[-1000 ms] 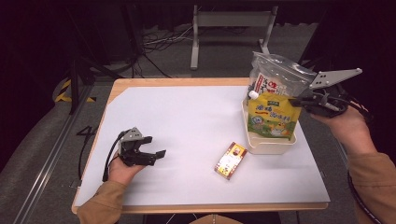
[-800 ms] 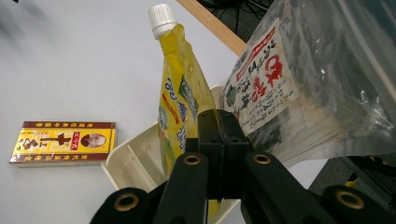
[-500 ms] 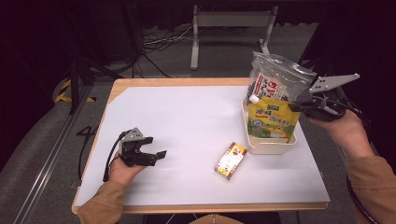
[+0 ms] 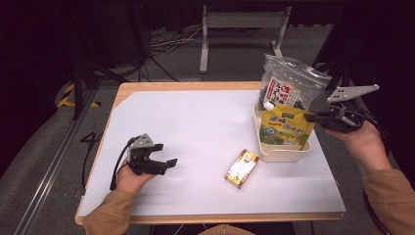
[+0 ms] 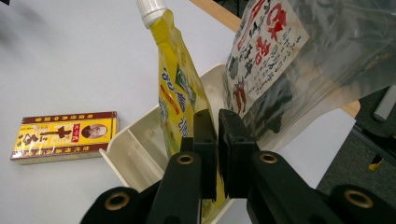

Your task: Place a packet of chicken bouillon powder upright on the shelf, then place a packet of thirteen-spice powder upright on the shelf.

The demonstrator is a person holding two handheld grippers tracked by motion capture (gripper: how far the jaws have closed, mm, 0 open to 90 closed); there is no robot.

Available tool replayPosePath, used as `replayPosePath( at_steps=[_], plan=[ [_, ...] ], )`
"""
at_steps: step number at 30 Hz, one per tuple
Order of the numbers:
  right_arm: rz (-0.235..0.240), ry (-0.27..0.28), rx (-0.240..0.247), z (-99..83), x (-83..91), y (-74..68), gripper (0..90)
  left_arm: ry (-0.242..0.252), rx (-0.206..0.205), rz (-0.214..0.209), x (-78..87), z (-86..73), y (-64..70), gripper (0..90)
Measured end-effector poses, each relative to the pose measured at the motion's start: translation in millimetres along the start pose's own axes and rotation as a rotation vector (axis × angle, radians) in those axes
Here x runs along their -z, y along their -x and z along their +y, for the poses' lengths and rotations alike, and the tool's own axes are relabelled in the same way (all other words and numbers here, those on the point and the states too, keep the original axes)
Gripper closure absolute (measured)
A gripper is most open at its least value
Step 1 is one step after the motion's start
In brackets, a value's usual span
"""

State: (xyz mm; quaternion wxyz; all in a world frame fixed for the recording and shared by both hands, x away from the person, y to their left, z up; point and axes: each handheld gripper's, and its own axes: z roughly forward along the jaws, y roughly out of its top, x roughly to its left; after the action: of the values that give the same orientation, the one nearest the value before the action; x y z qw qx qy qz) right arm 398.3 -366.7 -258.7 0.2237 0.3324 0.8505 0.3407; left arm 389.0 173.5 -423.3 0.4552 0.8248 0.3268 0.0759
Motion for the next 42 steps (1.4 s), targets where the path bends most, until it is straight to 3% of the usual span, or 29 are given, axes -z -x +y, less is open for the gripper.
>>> replayPosePath(
  at_steps=[6,9,13,15,25,29,42],
  plan=[
    [0.002,0.012,-0.012,-1.6,0.8,-0.1,76.6,0.0,-0.013,-0.017,-5.3,8.2,6.8,13.2],
    [0.023,0.041,-0.073,-4.0,3.8,0.7,64.2,-0.004,-0.018,-0.038,-10.1,14.0,10.8,12.5],
    [0.023,0.08,-0.093,-10.0,11.0,0.2,51.1,-0.017,-0.045,-0.07,-17.9,22.2,19.8,10.4],
    [0.023,0.096,-0.103,-13.8,15.8,-1.3,50.2,-0.021,-0.063,-0.085,-22.0,26.6,24.1,9.9],
    [0.013,0.159,-0.146,-30.8,32.6,-10.9,44.4,-0.021,-0.076,-0.129,-32.3,41.6,39.6,9.2],
    [0.015,0.169,-0.154,-41.4,32.7,-16.2,42.5,-0.023,-0.092,-0.144,-35.4,47.9,45.6,9.2],
    [0.018,0.21,-0.218,-75.3,25.3,-24.7,38.2,-0.038,-0.074,-0.167,-44.8,63.4,64.3,8.1]
  ],
)
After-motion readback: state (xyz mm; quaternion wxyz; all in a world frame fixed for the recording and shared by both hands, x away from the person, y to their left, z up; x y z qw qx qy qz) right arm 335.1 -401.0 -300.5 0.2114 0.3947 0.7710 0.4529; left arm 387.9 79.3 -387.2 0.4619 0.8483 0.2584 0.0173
